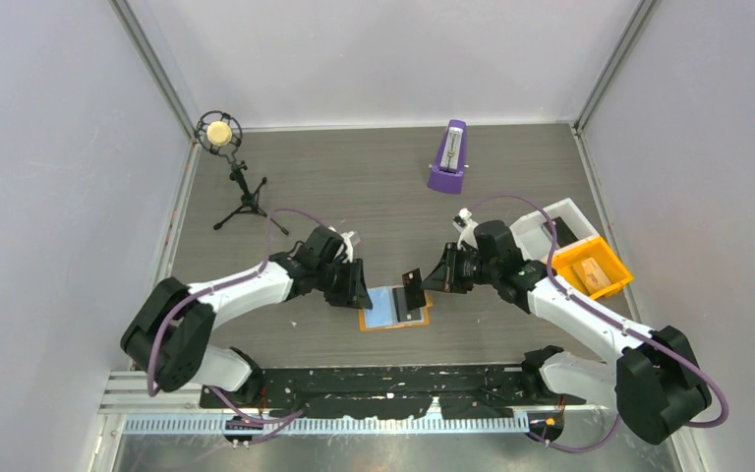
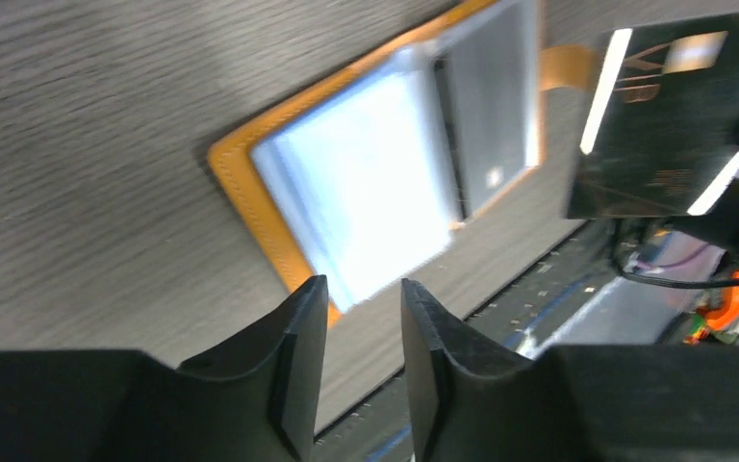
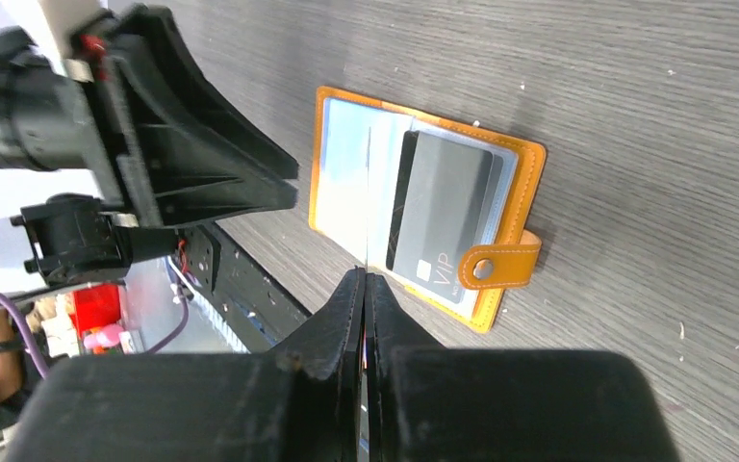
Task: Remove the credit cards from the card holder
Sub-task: Remove the credit card from the card holder.
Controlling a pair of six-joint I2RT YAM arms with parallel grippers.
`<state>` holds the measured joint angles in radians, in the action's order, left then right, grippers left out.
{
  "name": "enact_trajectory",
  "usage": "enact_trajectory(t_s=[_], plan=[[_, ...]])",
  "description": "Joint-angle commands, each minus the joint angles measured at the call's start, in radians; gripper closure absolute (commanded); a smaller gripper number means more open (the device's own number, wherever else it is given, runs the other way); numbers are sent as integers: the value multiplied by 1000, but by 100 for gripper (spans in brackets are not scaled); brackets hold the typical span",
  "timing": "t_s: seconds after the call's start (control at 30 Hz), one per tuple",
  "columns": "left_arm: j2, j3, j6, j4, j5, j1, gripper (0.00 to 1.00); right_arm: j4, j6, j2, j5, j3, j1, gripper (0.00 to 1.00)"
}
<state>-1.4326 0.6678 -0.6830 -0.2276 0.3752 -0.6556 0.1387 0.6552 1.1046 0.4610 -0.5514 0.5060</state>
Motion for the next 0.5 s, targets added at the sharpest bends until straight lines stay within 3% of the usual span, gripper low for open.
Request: enact_trajectory(t_s=[0.0,0.23,0.47], plan=[[141,91,-1,-63,41,0,58,82,-120,-16,84,-84,-6,95],[249,132,43,-53,105,0,43,96,-187,-12,275,-117,-6,95],[257,120,55,57,260,0,40,-44,-119,-29,436,-69,22,95]])
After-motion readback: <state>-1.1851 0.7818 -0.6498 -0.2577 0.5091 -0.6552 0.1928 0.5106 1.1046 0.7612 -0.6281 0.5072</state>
